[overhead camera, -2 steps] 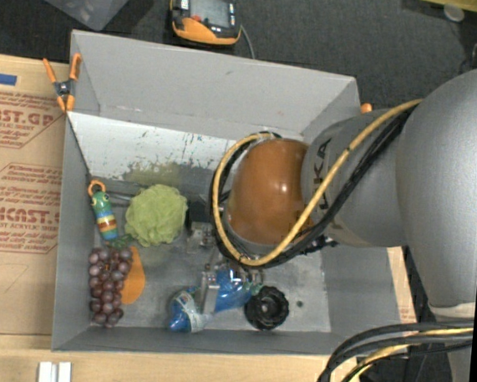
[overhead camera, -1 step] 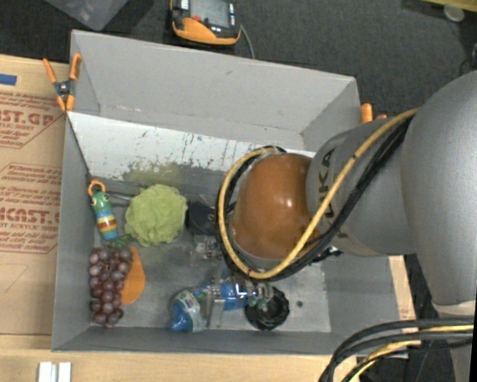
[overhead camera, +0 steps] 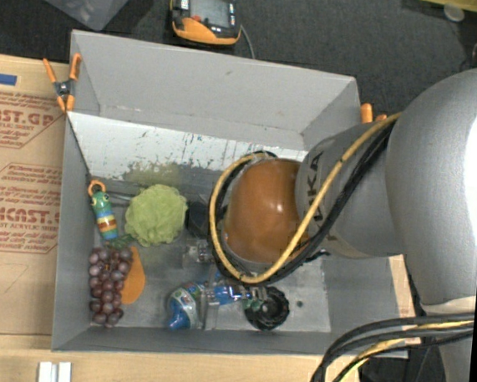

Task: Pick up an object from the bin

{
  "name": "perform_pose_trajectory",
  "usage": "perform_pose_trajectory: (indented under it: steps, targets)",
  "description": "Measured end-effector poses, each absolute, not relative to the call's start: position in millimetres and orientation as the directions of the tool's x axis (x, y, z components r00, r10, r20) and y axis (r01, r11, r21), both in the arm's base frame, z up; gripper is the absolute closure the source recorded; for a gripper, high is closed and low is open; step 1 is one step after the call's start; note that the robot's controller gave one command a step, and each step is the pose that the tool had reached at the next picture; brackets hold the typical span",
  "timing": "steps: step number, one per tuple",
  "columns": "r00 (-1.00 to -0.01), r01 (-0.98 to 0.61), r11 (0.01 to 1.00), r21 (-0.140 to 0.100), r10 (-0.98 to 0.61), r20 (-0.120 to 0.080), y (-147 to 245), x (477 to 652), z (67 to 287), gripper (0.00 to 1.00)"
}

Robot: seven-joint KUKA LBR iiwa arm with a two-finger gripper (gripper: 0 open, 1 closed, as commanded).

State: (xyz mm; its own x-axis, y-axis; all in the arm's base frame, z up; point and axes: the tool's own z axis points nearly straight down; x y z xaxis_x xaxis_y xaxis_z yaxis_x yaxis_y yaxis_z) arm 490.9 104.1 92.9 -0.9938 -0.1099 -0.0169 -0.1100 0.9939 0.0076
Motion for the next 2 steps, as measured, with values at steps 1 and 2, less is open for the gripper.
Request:
perform_pose_trajectory:
  steps: [1,2]
  targets:
    - [-0.950,-0.312,0.950,0.006,-0.312,-0.017,43.7,488.1,69.8,1.00]
    - [-0.950,-0.312,0.950,0.006,-0.312,-0.017,43.7,488.1,69.8,1.00]
